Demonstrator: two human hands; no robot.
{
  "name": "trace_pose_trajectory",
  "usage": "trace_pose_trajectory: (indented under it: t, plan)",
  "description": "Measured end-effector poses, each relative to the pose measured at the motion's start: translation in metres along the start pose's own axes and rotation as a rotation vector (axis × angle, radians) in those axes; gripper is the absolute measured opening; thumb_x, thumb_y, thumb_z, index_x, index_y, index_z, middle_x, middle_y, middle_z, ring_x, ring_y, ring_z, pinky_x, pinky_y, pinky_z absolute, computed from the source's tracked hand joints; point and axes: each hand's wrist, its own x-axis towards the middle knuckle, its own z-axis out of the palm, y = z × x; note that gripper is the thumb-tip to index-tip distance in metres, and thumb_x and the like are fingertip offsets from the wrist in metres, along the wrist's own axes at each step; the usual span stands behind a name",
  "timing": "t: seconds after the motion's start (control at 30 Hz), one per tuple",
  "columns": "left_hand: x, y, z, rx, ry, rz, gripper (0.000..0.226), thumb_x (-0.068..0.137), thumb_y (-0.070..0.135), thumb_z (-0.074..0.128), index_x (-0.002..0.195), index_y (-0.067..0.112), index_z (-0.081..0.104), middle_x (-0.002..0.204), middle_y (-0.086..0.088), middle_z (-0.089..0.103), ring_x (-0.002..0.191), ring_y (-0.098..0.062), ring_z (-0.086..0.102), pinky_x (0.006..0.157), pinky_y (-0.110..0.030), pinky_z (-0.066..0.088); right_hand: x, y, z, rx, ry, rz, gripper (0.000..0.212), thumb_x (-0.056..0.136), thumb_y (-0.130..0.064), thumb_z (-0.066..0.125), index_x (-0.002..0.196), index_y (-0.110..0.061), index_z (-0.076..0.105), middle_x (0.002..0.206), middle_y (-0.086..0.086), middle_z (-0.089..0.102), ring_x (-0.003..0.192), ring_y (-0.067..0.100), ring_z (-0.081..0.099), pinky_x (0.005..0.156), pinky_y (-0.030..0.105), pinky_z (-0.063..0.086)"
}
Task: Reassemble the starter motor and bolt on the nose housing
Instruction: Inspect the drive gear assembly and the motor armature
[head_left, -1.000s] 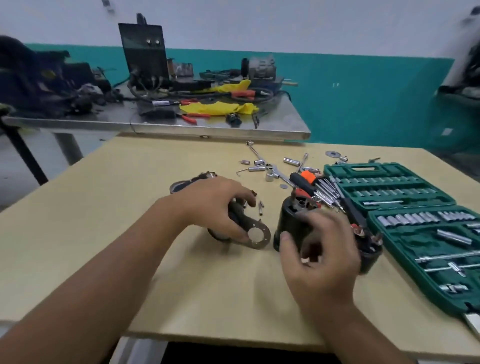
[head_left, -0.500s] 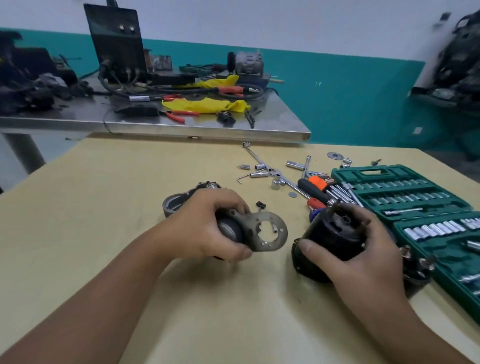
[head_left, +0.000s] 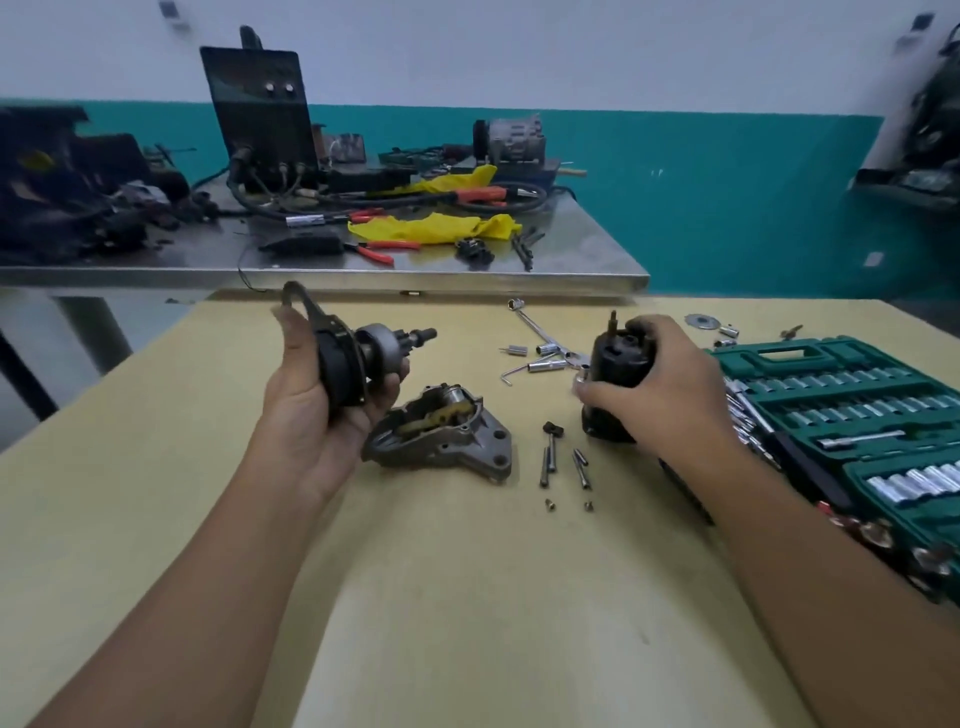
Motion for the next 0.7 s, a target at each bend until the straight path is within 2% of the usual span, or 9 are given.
trace_pose_trajectory:
  t: [0.1,0.17,0.33,0.37,0.43,0.5,0.53,0.63,0.7]
  plan:
    - [0.001,-0.002,-0.002,-0.077,0.043,-0.032,0.062,0.072,0.043,0.089,0.112,0.007,0.057,0.114,-0.026,0.070,0.093,-0.044,0.072,0.069,-0.033,0.062,0.006,0.008,0.006,-0.031,-0.027,0.039,0.079,0.054,-0.055,0.090,0.121,-0.043,0.051,0.101,-0.013,0.057,0.093,0.016,0.055,0.077,0.032,0.044]
    - [-0.001,0.000,0.000,-0.082,0.017,-0.047,0.042,0.074,0.024,0.083,0.102,0.007,0.057,0.112,-0.028,0.069,0.093,-0.046,0.071,0.068,-0.033,0.061,0.008,0.010,0.007,-0.034,-0.075,0.052,0.079,0.054,-0.055,0.090,0.120,-0.043,0.049,0.105,-0.010,0.058,0.095,0.018,0.055,0.078,0.034,0.047]
    - [-0.019,0.002,0.017,-0.125,-0.114,-0.078,0.036,0.072,0.028,0.075,0.097,0.008,0.058,0.106,-0.027,0.069,0.084,-0.043,0.070,0.060,-0.031,0.060,0.007,0.003,-0.003,-0.178,-0.198,0.095,0.091,0.057,-0.063,0.090,0.132,-0.035,0.047,0.126,0.002,0.061,0.103,0.023,0.053,0.084,0.042,0.050]
    - [-0.024,-0.001,0.021,-0.142,-0.129,-0.096,0.029,0.074,0.030,0.074,0.090,0.008,0.063,0.103,-0.026,0.070,0.080,-0.042,0.070,0.057,-0.031,0.060,0.003,-0.002,-0.007,-0.242,-0.133,0.061,0.091,0.059,-0.068,0.085,0.134,-0.033,0.047,0.129,0.003,0.059,0.107,0.026,0.055,0.084,0.042,0.049]
    - [-0.032,-0.008,0.029,-0.167,-0.145,-0.138,0.033,0.076,0.041,0.071,0.078,0.008,0.071,0.097,-0.025,0.070,0.073,-0.041,0.069,0.051,-0.030,0.058,-0.010,-0.011,-0.013,-0.187,0.148,-0.143,0.077,0.072,-0.069,0.075,0.132,-0.027,0.053,0.125,0.003,0.057,0.106,0.022,0.056,0.080,0.033,0.043]
    - [-0.039,-0.015,0.035,-0.176,-0.165,-0.171,0.043,0.076,0.048,0.068,0.082,0.005,0.073,0.097,-0.026,0.070,0.070,-0.040,0.069,0.047,-0.029,0.058,-0.029,-0.027,-0.015,0.113,0.325,-0.363,0.051,0.083,-0.059,0.068,0.118,-0.023,0.062,0.105,-0.005,0.063,0.084,0.011,0.055,0.072,0.023,0.042]
    - [-0.041,-0.019,0.036,-0.183,-0.184,-0.181,0.047,0.077,0.050,0.069,0.086,0.004,0.071,0.098,-0.028,0.069,0.069,-0.040,0.069,0.046,-0.030,0.058,-0.041,-0.035,-0.013,0.332,0.241,-0.366,0.042,0.084,-0.057,0.069,0.111,-0.025,0.065,0.093,-0.010,0.065,0.072,0.009,0.055,0.064,0.022,0.046]
    - [-0.046,-0.027,0.039,-0.171,-0.257,-0.186,0.049,0.080,0.055,0.065,0.089,0.007,0.066,0.091,-0.023,0.071,0.067,-0.039,0.070,0.046,-0.031,0.059,-0.074,-0.061,0.005,0.889,-0.305,-0.087,0.032,0.083,-0.058,0.074,0.099,-0.030,0.070,0.079,-0.002,0.070,0.048,0.012,0.054,0.041,0.027,0.043]
    - [-0.046,-0.030,0.038,-0.110,-0.293,-0.188,0.050,0.082,0.059,0.061,0.089,0.010,0.065,0.084,-0.017,0.072,0.065,-0.036,0.072,0.047,-0.035,0.059,-0.082,-0.064,0.014,1.019,-0.417,0.021,0.031,0.084,-0.051,0.070,0.091,-0.021,0.071,0.070,0.000,0.067,0.043,0.017,0.048,0.037,0.029,0.036]
